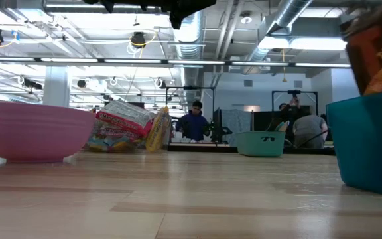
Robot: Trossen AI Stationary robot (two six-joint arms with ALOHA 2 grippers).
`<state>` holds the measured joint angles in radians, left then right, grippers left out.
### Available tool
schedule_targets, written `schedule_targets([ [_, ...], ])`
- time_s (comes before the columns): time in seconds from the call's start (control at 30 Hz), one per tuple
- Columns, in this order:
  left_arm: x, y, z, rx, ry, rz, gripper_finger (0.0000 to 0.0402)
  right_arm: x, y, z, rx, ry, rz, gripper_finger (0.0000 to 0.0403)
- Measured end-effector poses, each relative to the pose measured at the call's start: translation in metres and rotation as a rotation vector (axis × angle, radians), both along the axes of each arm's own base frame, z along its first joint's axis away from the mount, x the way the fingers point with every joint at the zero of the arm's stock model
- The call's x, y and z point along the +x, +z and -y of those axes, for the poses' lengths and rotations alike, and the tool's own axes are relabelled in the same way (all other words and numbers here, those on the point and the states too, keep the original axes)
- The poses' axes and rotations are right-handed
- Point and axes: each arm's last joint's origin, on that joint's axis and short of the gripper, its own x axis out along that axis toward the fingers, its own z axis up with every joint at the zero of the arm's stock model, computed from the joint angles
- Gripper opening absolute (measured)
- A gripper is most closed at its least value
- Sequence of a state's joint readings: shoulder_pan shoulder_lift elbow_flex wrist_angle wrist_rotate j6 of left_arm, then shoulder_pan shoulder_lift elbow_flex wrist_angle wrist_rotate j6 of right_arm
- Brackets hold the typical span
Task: Pick & Place Food Item
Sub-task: Put the orange seasoning pack into the blue bin, then put the black seasoning can into the blue bin
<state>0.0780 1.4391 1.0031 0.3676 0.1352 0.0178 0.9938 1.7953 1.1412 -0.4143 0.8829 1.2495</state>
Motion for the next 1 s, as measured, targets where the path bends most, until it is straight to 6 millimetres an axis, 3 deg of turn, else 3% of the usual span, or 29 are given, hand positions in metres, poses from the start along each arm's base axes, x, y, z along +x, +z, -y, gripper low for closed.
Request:
schedule_targets([
  [0.47,0.000,0.000,0.000,0.000,0.000,0.000,0.0140,-0.017,0.038,0.026,0.006,0.047,-0.124,0.0063],
  [1.0,0.000,0.000,0.000,0.000,0.000,0.000,0.0140,-0.042,0.098,0.065,0.078,0.065,-0.067,0.0063],
])
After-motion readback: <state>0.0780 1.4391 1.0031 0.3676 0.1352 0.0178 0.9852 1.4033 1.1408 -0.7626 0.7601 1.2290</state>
